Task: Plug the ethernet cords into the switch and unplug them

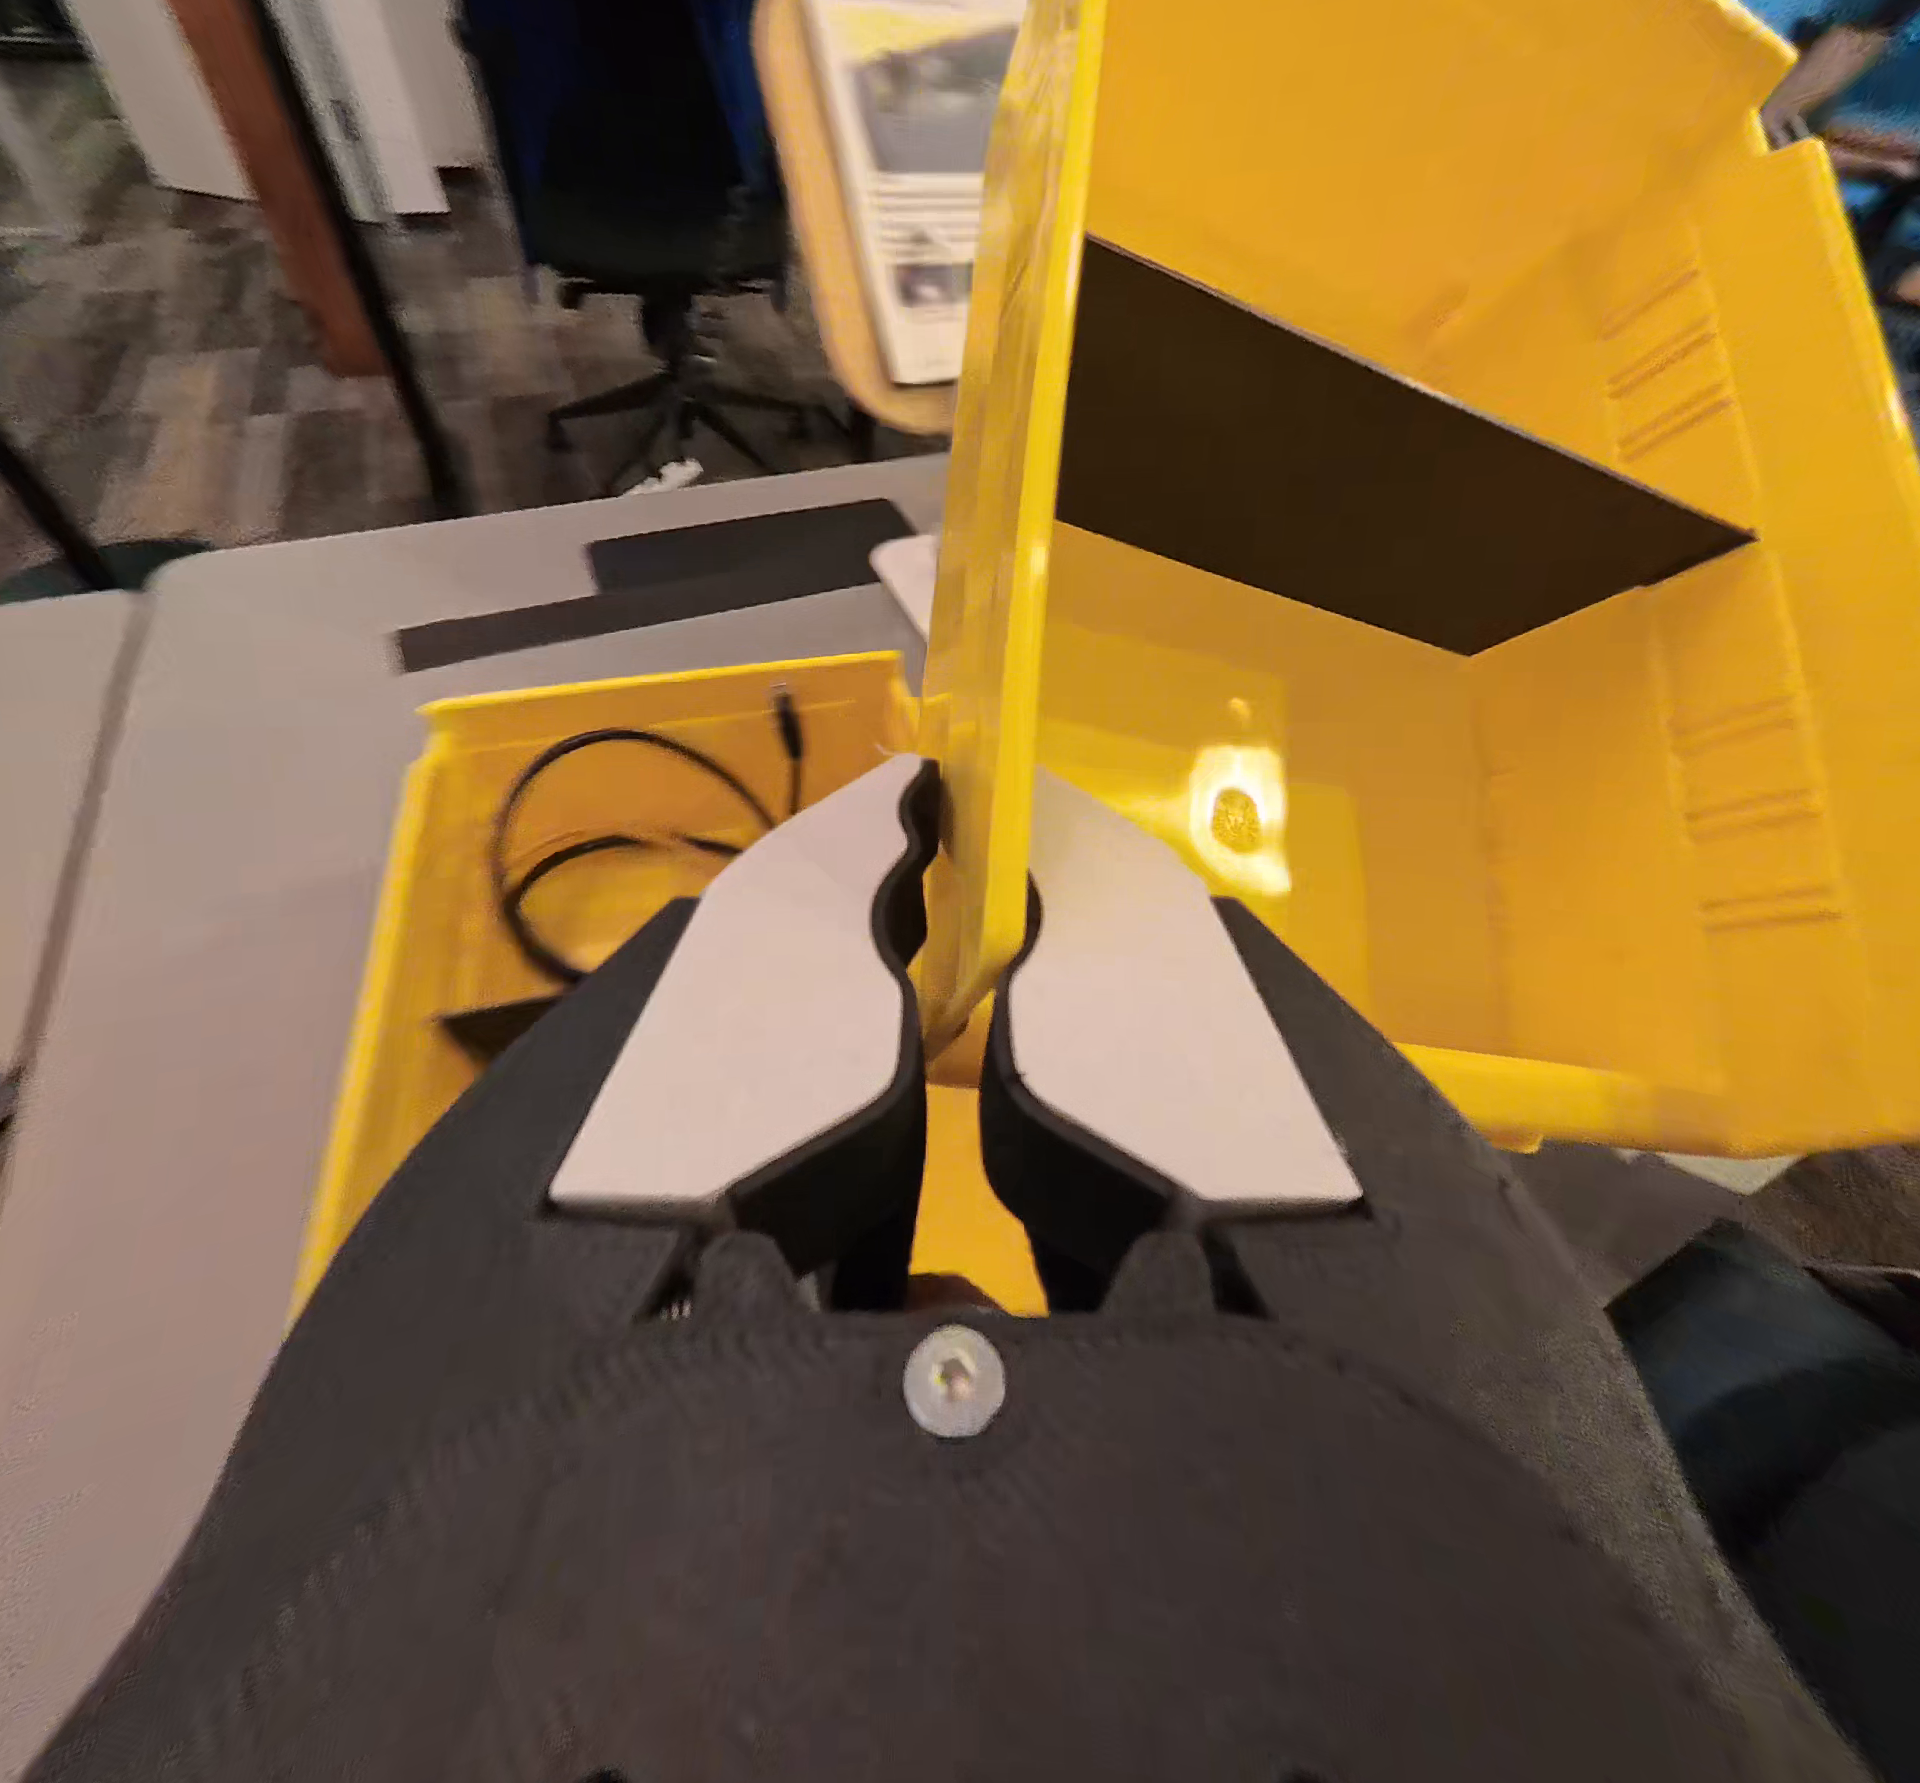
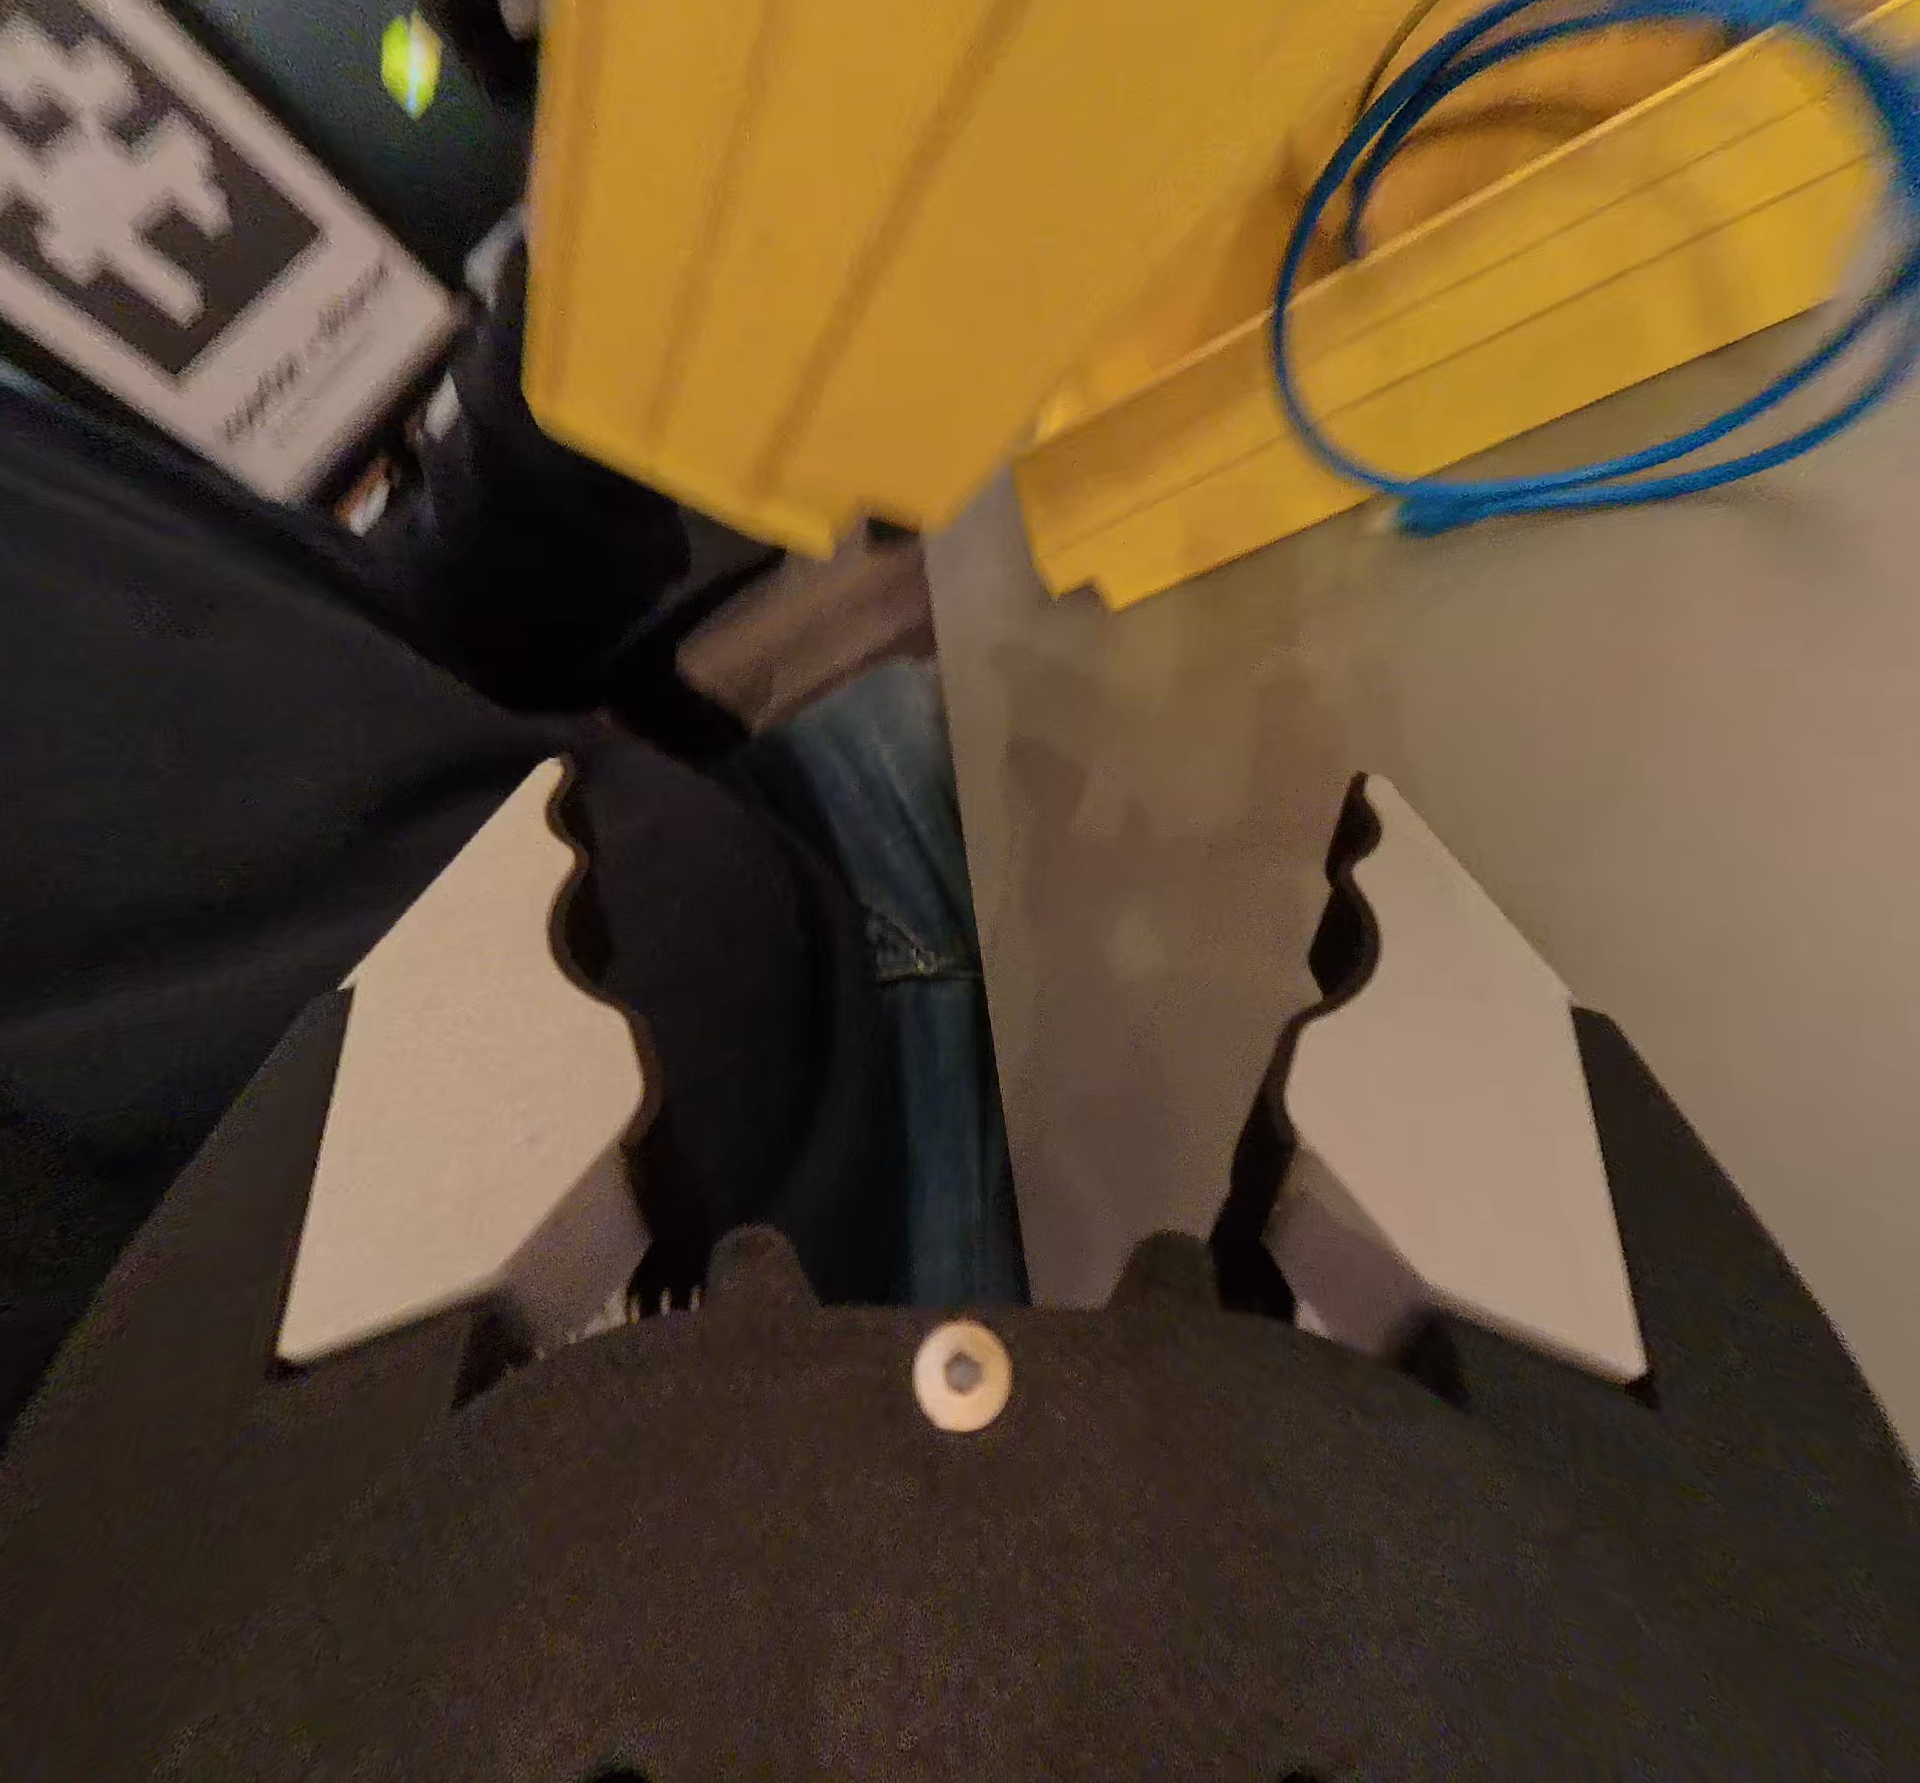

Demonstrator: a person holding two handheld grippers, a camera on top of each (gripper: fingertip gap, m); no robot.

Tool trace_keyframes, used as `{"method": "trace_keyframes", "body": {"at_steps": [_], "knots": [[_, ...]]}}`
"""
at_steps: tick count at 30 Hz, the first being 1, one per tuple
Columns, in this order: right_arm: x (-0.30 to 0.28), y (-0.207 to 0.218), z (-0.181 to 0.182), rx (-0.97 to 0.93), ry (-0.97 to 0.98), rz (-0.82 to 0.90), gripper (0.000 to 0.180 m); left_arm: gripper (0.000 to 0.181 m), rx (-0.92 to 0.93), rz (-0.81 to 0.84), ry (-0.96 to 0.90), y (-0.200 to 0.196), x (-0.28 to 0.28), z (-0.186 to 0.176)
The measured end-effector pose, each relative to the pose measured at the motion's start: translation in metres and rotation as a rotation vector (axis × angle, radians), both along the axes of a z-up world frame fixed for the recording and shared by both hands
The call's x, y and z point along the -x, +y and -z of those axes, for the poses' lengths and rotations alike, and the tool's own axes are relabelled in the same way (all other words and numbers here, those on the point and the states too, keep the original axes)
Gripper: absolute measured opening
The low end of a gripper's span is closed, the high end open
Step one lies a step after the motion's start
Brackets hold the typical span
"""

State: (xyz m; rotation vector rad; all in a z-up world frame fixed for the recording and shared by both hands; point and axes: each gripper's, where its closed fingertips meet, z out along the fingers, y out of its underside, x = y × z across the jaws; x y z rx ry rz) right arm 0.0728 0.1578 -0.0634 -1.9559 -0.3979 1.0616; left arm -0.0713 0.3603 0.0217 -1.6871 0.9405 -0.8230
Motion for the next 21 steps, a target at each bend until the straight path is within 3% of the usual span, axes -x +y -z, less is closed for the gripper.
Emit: {"method": "trace_keyframes", "body": {"at_steps": [4, 7, 10, 14, 18, 21], "knots": [[-0.033, -0.039, -0.019, -0.049, 0.100, 0.188, 0.135, 0.006, 0.006, 0.157, 0.085, -0.046, -0.099, 0.029], [-0.053, -0.058, -0.007, -0.034, 0.103, 0.346, 0.129, 0.005, -0.007, 0.275, 0.135, -0.079, -0.164, 0.055], [-0.086, -0.070, 0.028, 0.055, -0.001, 0.550, 0.125, 0.007, 0.029, 0.354, 0.165, -0.104, -0.214, 0.083], [-0.137, -0.089, 0.074, 0.205, -0.132, 0.738, 0.099, 0.013, 0.120, 0.436, 0.154, -0.138, -0.257, 0.110], [-0.165, -0.104, 0.101, 0.332, -0.176, 0.752, 0.095, 0.018, 0.160, 0.449, 0.167, -0.157, -0.277, 0.135], [-0.187, -0.111, 0.100, 0.353, -0.199, 0.755, 0.091, 0.021, 0.216, 0.464, 0.174, -0.167, -0.282, 0.151]]}}
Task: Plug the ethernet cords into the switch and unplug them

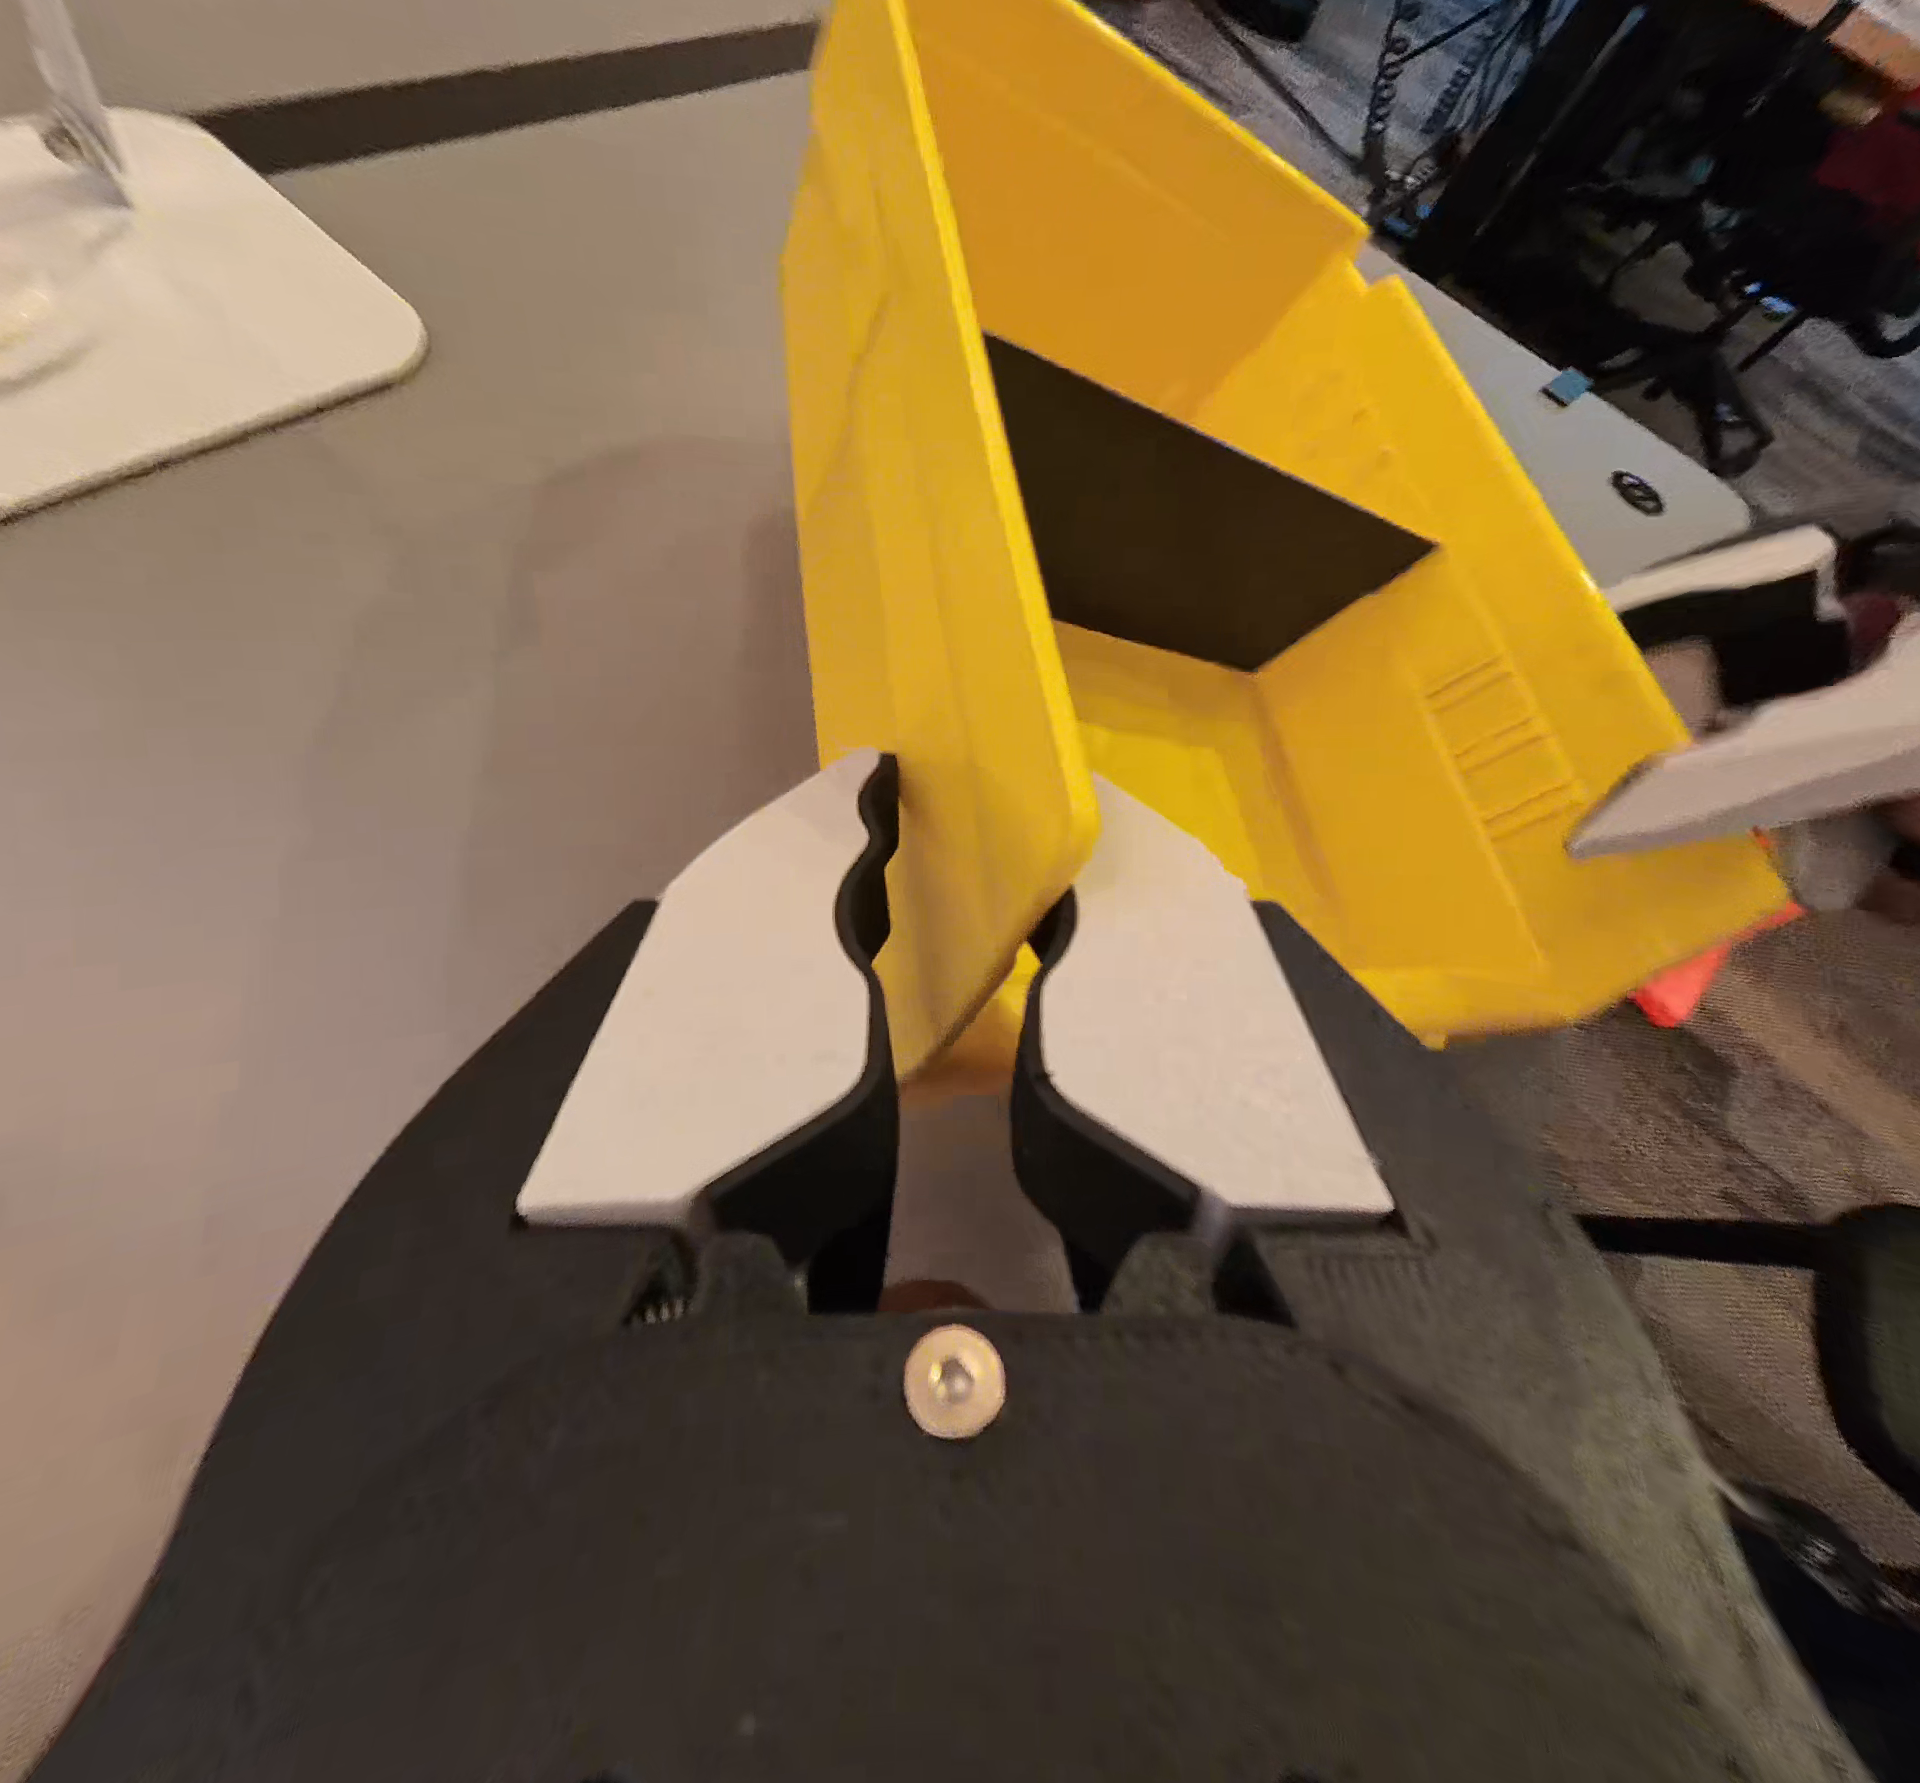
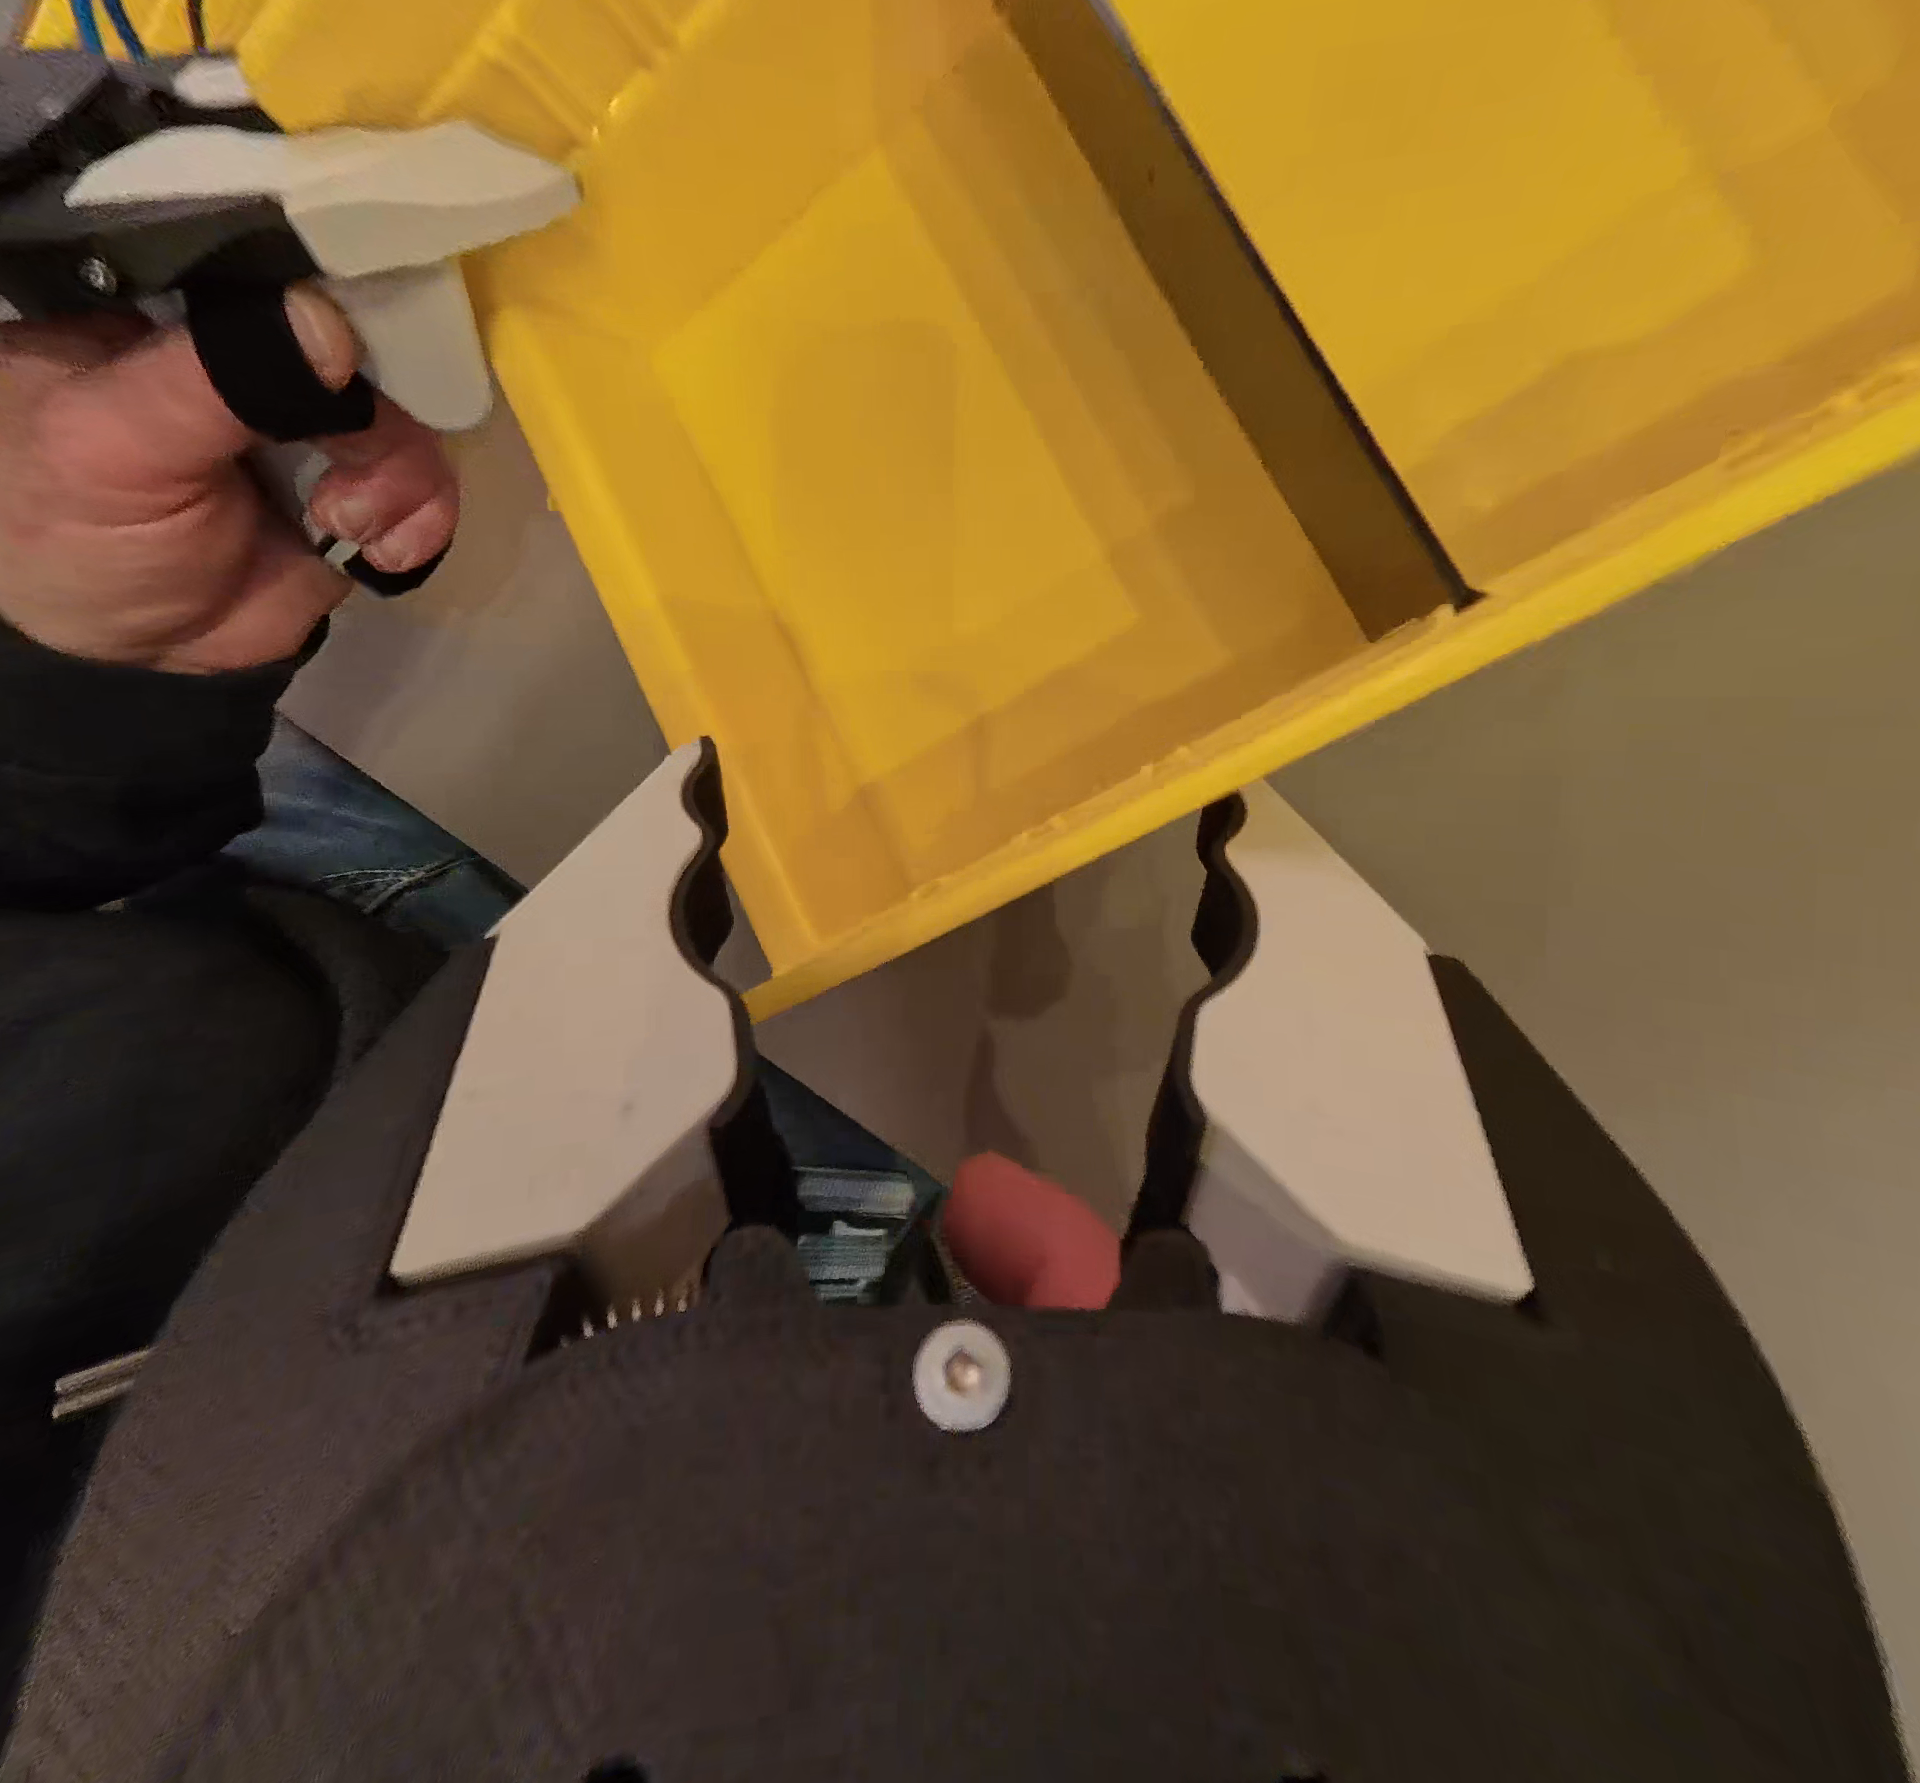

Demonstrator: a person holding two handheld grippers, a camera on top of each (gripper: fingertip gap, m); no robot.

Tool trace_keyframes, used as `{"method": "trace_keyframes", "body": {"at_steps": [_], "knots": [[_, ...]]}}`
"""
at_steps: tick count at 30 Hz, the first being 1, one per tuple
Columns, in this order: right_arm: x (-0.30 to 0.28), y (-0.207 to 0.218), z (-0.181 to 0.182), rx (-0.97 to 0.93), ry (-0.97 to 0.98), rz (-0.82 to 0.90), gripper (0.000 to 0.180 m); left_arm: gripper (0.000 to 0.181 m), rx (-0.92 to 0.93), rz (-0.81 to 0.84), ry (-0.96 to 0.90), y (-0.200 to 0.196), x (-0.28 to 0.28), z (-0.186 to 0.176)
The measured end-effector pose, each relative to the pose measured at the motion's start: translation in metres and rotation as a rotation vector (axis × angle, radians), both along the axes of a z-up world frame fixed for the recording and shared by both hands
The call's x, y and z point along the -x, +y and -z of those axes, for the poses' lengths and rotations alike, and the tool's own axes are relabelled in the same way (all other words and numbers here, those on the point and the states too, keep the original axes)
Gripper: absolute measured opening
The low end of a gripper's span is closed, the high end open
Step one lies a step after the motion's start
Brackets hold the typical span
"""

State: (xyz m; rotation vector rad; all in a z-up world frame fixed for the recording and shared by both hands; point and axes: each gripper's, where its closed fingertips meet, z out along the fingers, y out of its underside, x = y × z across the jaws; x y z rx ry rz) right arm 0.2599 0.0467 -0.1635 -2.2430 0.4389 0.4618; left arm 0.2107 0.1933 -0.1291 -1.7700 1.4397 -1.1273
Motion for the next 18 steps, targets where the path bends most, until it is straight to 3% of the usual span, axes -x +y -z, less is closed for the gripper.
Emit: {"method": "trace_keyframes", "body": {"at_steps": [3, 7, 12, 17, 18], "knots": [[-0.030, -0.007, -0.009, 0.042, -0.078, 0.011, 0.067, 0.028, 0.034, 0.042, 0.062, -0.015, 0.000, 0.019], [-0.054, -0.016, -0.013, 0.177, -0.235, -0.037, 0.054, 0.036, 0.119, 0.087, 0.114, -0.038, -0.001, 0.039], [-0.091, -0.037, -0.010, 0.374, -0.390, -0.059, 0.040, 0.045, 0.162, 0.156, 0.111, -0.069, -0.014, 0.037], [-0.153, -0.065, -0.012, 0.518, -0.572, 0.001, 0.012, 0.058, 0.265, 0.317, 0.133, -0.131, -0.032, 0.036], [-0.161, -0.069, -0.011, 0.532, -0.567, 0.010, 0.022, 0.059, 0.281, 0.365, 0.144, -0.146, -0.036, 0.035]]}}
